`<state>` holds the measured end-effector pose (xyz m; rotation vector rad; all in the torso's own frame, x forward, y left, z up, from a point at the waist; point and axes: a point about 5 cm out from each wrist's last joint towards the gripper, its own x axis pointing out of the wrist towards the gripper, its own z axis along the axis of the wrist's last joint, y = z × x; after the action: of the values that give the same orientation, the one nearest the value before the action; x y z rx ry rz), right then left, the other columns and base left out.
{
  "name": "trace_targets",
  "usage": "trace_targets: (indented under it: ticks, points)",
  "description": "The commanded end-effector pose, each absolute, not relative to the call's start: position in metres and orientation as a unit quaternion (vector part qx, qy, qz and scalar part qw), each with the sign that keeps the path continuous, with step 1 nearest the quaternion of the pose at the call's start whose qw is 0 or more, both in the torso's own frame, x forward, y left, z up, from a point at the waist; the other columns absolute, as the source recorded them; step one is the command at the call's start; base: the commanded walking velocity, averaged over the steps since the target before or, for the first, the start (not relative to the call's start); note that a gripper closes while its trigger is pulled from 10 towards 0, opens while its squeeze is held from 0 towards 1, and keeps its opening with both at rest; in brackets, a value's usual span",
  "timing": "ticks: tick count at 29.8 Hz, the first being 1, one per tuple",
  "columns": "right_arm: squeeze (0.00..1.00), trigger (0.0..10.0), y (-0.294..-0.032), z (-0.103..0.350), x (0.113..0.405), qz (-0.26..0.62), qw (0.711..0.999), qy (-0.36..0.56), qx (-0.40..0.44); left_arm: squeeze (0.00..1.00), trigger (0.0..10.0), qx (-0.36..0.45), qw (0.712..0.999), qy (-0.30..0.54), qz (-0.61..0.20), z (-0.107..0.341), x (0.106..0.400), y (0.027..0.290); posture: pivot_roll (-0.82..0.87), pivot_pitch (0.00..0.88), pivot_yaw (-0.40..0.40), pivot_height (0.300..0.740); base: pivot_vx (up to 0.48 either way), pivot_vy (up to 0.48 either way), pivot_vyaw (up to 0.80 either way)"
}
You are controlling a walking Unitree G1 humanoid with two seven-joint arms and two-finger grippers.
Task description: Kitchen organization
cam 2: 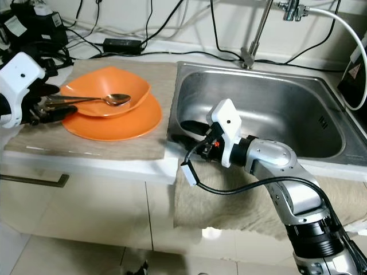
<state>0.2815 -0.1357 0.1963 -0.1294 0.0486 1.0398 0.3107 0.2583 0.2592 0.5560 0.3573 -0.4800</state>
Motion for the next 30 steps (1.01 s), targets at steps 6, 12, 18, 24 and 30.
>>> trace_targets:
  ticks: [6,12,18,24,30]
  points:
    - [0.00,10.0,-0.133,0.201,0.278,0.507,0.859,0.012,-0.069,0.00,10.0,0.269,0.918,0.189,-0.220,0.249,0.313,0.265,-0.03,0.000,-0.035,0.740,0.000,0.000,0.00]
    - [0.00,10.0,-0.132,0.202,0.278,0.509,0.858,0.012,-0.068,0.00,10.0,0.260,0.920,0.193,-0.222,0.245,0.315,0.265,-0.03,0.000,-0.036,0.740,0.000,0.000,0.00]
    - [0.00,10.0,-0.131,0.202,0.276,0.515,0.855,0.012,-0.060,0.00,10.0,0.259,0.920,0.192,-0.223,0.244,0.317,0.264,-0.03,0.000,-0.036,0.740,0.000,0.000,0.00]
    - [0.00,10.0,-0.130,0.203,0.273,0.524,0.850,0.008,-0.055,0.00,10.0,0.266,0.918,0.182,-0.232,0.250,0.318,0.262,-0.03,0.000,-0.031,0.740,0.000,0.000,0.00]
    - [0.00,10.0,-0.132,0.204,0.272,0.523,0.851,0.008,-0.057,0.00,10.0,0.285,0.902,0.179,-0.272,0.252,0.310,0.251,-0.03,0.000,-0.030,0.740,0.000,0.000,0.00]
